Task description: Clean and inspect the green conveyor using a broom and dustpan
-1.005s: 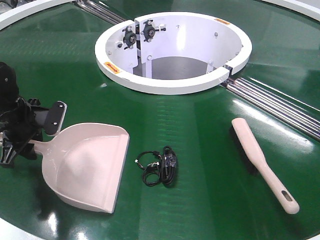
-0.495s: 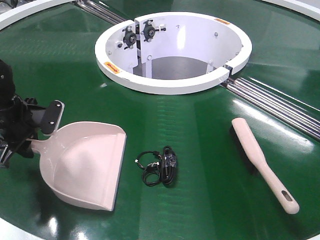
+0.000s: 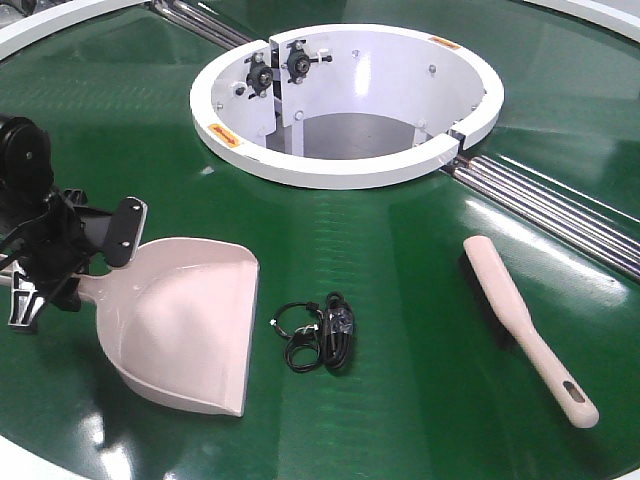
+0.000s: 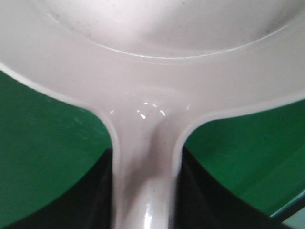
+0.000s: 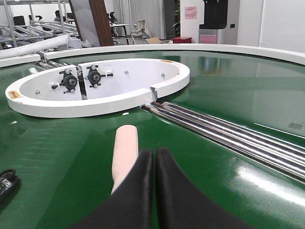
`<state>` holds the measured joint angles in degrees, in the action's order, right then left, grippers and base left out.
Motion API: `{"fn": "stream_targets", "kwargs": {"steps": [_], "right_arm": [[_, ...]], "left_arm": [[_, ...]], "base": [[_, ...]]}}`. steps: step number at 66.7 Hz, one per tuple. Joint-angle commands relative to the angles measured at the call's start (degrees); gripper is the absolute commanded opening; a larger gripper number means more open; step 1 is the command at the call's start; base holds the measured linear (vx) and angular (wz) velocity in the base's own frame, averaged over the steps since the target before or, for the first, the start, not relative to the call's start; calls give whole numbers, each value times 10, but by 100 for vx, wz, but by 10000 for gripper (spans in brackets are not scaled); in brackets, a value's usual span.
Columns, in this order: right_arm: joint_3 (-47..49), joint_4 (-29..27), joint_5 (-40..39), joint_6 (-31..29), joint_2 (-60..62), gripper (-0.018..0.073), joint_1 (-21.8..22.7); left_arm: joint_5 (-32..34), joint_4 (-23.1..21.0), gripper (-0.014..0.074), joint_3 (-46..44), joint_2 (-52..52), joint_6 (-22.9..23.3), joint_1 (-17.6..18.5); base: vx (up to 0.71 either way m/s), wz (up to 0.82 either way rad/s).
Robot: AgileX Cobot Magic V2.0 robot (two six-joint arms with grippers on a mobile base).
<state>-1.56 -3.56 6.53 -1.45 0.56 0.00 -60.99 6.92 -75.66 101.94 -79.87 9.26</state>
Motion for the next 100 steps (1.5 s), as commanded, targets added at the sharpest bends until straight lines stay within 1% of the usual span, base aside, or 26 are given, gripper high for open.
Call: {"fn": "stream_targets", "kwargs": {"steps": [1, 15, 26, 87, 100], "right_arm": [[-12, 0, -44, -3, 10, -10, 3], [-12, -1, -44, -3, 10, -10, 3], [-12, -1, -44, -3, 10, -10, 3], [-12, -1, -44, -3, 10, -10, 3], [-12, 6, -44, -32, 10, -10, 3]], "left_arm": [[6, -13, -8, -16, -29, 21, 13], [-4, -15, -8, -16, -29, 22, 17], [-5, -16, -8, -16, -29, 37, 20], [-8, -16, -8, -16, -29, 36, 20], [-9, -16, -8, -16, -29, 36, 20]], "base": [[0, 0], [0, 0], [0, 0], [0, 0], [0, 0]]}}
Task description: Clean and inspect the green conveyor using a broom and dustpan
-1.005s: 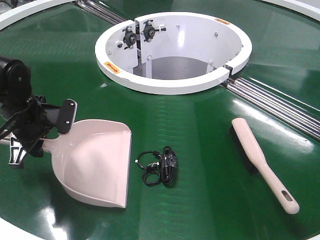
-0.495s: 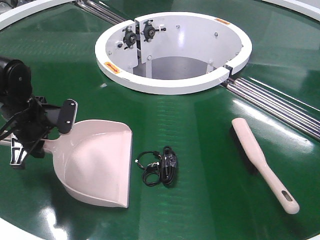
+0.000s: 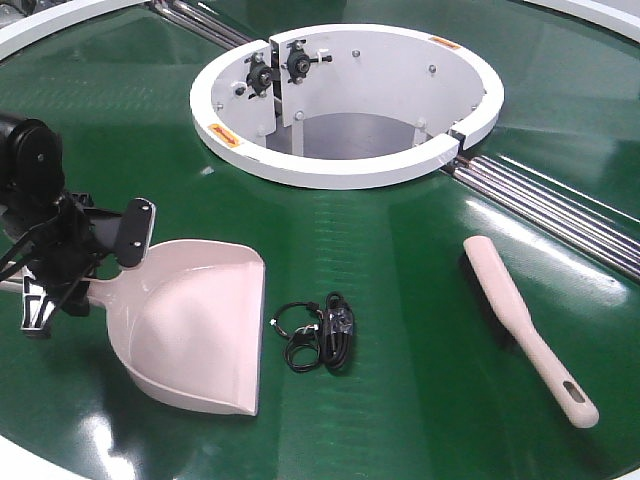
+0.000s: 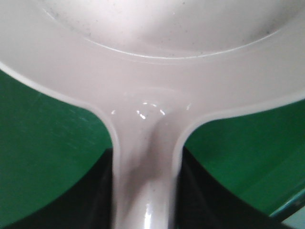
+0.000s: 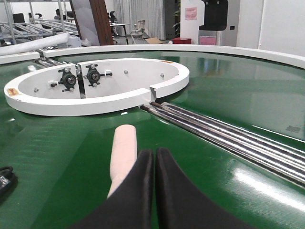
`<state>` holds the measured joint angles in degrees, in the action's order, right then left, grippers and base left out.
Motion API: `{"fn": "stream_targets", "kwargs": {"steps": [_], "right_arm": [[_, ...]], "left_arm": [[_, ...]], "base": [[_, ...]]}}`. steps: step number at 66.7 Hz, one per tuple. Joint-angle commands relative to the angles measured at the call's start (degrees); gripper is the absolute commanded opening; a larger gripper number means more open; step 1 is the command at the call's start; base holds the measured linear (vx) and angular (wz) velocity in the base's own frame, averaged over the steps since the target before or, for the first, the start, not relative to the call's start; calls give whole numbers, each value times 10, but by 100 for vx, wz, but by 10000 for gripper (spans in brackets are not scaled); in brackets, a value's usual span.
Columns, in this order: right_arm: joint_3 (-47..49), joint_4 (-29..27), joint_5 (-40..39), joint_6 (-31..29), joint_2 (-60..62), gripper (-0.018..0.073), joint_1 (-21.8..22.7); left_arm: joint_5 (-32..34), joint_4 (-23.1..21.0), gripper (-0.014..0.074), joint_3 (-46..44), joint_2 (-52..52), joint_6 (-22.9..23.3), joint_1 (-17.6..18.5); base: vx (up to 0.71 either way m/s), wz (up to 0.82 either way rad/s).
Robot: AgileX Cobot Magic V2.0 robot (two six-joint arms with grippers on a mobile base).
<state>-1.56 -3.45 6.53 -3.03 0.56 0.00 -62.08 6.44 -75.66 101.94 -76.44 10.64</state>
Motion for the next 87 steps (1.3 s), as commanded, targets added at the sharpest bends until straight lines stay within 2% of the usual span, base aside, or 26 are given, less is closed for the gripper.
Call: {"fn": "stream_targets", "kwargs": {"steps": [1, 10, 19, 28, 43, 56, 62, 87], "right_arm": [[-12, 3, -44, -16, 10, -10, 3], [-11, -2, -45, -11, 10, -10, 3], [-7, -54, -94, 47, 10, -10, 3], [31, -51, -140, 37, 8, -10, 3], [169, -23, -38, 5, -82, -10, 3], [268, -26, 45, -13, -195, -10, 3], [285, -30, 69, -14, -232, -10, 3], [289, -31, 73, -13, -280, 1, 3]], "left_arm": [[2, -11, -8, -16, -29, 2, 6], [2, -11, -8, -16, -29, 2, 6], [2, -11, -8, -16, -29, 2, 6], [2, -11, -8, -16, -29, 2, 6], [2, -11, -8, -16, -29, 2, 6], [2, -11, -8, -16, -29, 2, 6], [2, -11, -8, -16, -29, 2, 6], [2, -11, -8, -16, -29, 2, 6]], "base": [[0, 0], [0, 0], [0, 0], [0, 0], [0, 0], [0, 0], [0, 0], [0, 0]]}}
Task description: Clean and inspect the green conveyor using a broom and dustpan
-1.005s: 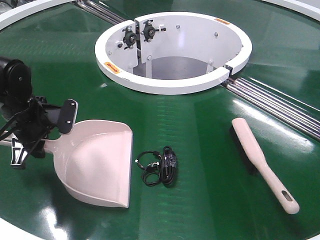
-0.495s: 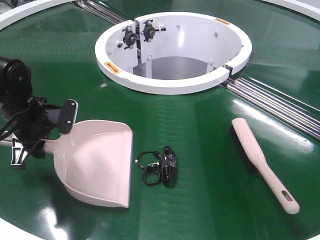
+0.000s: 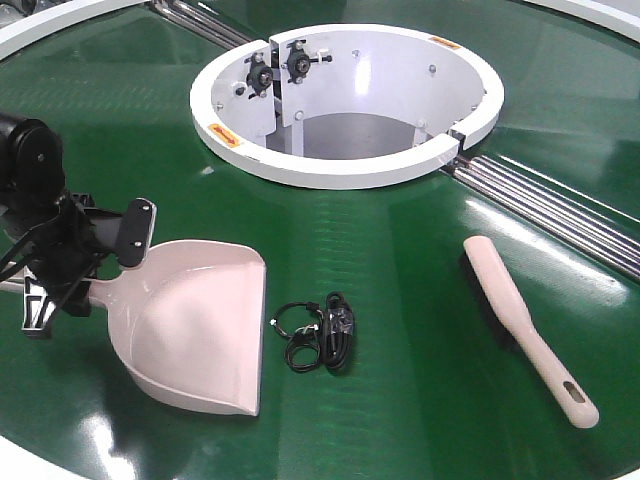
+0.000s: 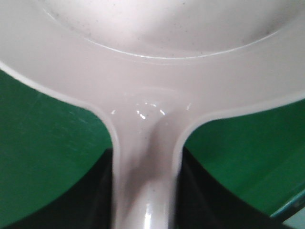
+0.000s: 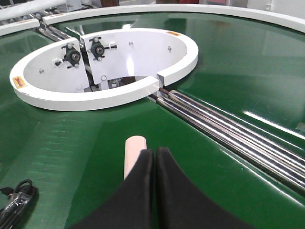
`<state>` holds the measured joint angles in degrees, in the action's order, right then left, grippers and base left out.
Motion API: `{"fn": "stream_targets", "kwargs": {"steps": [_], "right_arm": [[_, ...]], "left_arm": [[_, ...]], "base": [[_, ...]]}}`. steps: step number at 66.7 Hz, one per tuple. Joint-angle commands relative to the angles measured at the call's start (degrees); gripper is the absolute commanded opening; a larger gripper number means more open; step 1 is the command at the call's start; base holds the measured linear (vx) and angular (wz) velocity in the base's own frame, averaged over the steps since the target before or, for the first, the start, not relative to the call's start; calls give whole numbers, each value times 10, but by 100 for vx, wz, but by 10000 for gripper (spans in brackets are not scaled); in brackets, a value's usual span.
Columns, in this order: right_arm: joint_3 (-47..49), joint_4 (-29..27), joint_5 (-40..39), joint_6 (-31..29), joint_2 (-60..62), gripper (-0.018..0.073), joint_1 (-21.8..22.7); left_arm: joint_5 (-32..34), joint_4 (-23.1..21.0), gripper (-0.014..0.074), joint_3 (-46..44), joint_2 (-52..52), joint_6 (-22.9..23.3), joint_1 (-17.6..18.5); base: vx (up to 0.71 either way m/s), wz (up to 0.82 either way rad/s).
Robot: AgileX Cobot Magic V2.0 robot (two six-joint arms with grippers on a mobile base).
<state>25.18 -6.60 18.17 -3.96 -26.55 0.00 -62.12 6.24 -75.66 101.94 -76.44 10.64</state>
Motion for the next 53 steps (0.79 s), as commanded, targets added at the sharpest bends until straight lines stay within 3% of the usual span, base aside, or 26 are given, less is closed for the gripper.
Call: {"fn": "stream_targets", "kwargs": {"steps": [1, 12, 26, 33, 53], "right_arm": [[22, 1, -43, -4, -9, 6, 3], [23, 3, -29, -4, -16, 130, 3], [23, 3, -12, -4, -31, 415, 3], [27, 2, 9, -4, -38, 510, 2], [126, 1, 128, -5, -118, 546, -3]], "left_arm": [[2, -9, -8, -16, -29, 2, 6], [2, -9, -8, -16, -29, 2, 6], [2, -9, -8, -16, -29, 2, 6], [2, -9, -8, -16, -29, 2, 6], [2, -9, -8, -16, -29, 2, 6]], "base": [[0, 0], [0, 0], [0, 0], [0, 0], [0, 0]]}}
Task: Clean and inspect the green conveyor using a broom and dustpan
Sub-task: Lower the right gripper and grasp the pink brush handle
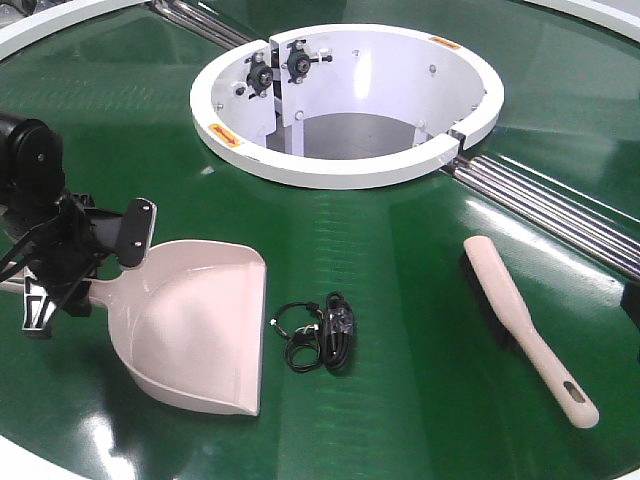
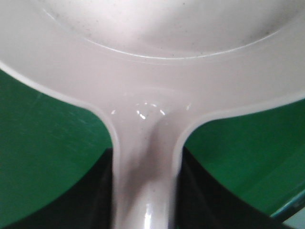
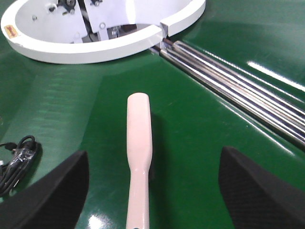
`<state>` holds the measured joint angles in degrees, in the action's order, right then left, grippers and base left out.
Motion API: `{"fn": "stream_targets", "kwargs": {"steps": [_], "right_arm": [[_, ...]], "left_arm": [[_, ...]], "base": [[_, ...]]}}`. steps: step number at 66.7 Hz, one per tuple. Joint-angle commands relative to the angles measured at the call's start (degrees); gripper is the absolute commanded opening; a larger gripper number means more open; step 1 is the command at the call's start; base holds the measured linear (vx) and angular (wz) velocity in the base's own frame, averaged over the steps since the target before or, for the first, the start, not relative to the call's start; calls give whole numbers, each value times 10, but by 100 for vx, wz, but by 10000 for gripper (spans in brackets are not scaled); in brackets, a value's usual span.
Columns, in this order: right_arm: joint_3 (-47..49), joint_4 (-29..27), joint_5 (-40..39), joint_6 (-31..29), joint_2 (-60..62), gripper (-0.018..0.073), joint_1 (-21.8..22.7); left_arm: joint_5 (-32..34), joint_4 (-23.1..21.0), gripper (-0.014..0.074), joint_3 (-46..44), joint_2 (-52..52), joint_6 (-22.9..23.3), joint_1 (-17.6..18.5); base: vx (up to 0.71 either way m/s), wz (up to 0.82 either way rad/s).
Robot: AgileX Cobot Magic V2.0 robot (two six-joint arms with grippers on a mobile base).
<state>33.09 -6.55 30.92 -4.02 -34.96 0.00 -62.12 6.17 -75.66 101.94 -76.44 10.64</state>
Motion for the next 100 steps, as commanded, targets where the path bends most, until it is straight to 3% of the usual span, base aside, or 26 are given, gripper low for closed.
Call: {"fn": "stream_targets", "kwargs": {"steps": [1, 16, 37, 66, 100], "right_arm": [[53, 2, 5, -4, -40, 546, -6], [152, 35, 115, 12, -173, 546, -80], [264, 34, 237, 22, -355, 546, -83], [337, 75, 295, 13, -542, 546, -83], [338, 77, 270, 20, -654, 546, -83]], "left_arm": [[2, -8, -8, -16, -29, 2, 6], [2, -8, -8, -16, -29, 2, 6], [2, -8, -8, -16, -29, 2, 6], [2, -8, -8, -16, -29, 2, 6], [2, -8, -8, -16, -29, 2, 6]], "base": [[0, 0], [0, 0], [0, 0], [0, 0], [0, 0]]}}
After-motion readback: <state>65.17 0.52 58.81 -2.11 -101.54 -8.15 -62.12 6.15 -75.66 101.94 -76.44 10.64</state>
